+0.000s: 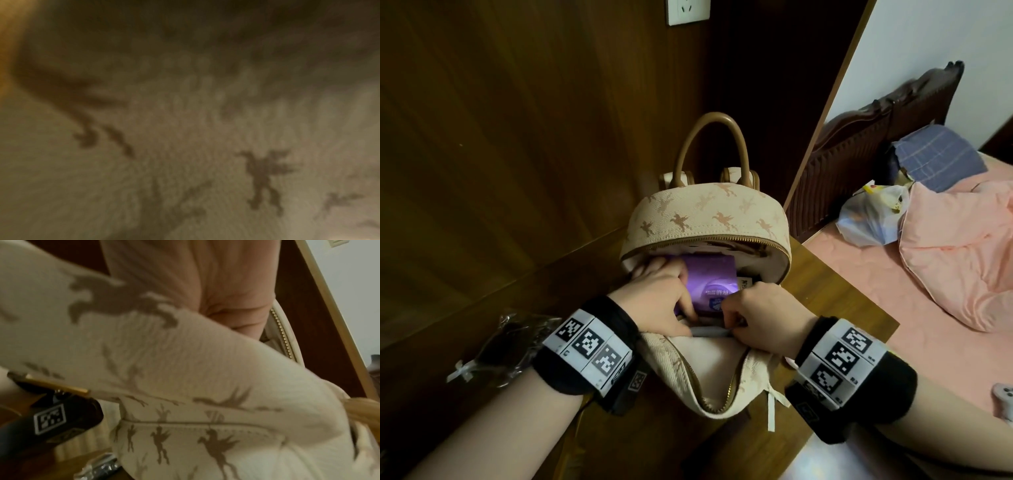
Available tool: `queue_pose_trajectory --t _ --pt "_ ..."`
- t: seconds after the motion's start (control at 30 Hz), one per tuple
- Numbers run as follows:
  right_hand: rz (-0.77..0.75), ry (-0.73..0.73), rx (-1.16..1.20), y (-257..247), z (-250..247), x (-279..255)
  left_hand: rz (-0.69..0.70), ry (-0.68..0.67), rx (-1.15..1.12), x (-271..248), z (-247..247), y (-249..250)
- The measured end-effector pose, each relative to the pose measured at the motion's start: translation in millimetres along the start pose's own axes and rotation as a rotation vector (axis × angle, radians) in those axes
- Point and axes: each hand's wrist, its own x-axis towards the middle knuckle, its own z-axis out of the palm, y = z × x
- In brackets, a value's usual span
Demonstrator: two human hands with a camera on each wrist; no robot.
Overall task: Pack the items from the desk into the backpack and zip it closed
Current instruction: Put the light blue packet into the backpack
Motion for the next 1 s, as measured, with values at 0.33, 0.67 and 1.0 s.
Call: queue_pose_trajectory --t 0.33,0.67,1.0 --pt "-0.138 -0.028 -0.103 3.5 -14.5 3.2 -0.037 0.028 -0.043 5.5 -1.6 -4.5" --pt "-0.02 -0.223 -0.098 14.2 -13.3 3.6 -0.059 0.055 -0.103 7.8 0.6 -8.1" --pt "0.031 -0.335 0.113 10.4 -15.8 -2.5 -0.082 0.062 -0.123 14.4 0.8 -10.0"
